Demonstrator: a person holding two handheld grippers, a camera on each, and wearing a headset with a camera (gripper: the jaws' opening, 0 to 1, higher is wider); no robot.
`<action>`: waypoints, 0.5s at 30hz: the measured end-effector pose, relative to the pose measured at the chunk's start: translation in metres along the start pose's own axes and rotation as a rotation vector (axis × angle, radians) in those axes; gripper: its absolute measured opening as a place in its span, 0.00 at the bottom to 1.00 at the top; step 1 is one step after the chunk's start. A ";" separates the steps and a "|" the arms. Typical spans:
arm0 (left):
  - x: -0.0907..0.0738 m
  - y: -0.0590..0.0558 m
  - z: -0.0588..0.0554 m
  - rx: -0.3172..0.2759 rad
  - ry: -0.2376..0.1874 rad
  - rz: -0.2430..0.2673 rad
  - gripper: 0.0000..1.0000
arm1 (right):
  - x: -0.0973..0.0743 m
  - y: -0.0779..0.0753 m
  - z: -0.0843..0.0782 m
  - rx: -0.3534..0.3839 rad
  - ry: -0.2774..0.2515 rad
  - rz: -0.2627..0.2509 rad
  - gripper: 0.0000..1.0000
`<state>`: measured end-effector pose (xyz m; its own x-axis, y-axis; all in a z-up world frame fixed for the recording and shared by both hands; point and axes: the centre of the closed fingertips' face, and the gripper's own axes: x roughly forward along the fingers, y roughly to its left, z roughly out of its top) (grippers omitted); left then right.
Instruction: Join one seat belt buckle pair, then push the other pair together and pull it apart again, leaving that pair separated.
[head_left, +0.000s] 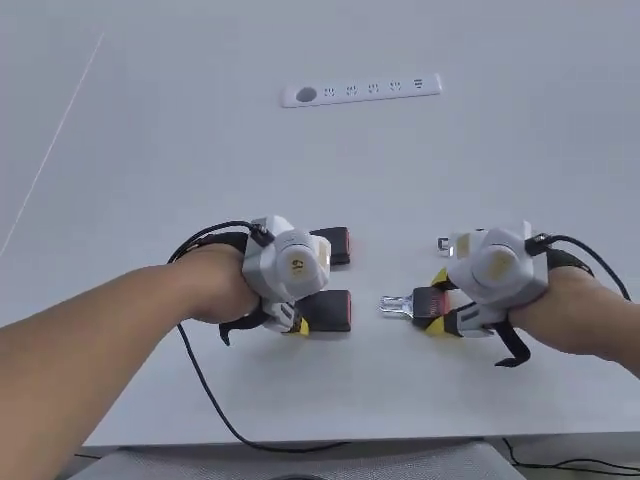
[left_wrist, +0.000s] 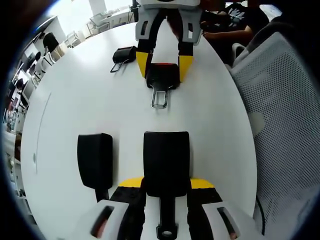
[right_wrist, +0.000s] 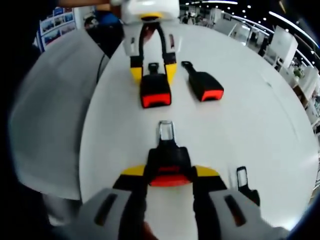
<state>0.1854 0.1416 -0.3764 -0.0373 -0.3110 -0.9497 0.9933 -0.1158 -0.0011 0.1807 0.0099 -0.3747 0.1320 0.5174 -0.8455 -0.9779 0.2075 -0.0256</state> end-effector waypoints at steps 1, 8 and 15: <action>0.000 0.001 0.000 0.001 0.001 -0.001 0.32 | 0.002 0.001 0.003 -0.004 -0.005 0.003 0.36; 0.000 0.001 0.000 -0.004 0.002 0.002 0.32 | 0.010 0.006 0.017 -0.031 -0.015 0.018 0.35; 0.000 0.001 0.000 -0.020 -0.001 0.008 0.32 | 0.017 0.009 0.028 -0.054 -0.022 0.020 0.35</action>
<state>0.1866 0.1415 -0.3768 -0.0293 -0.3133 -0.9492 0.9955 -0.0947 0.0005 0.1782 0.0437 -0.3750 0.1157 0.5388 -0.8344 -0.9876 0.1521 -0.0387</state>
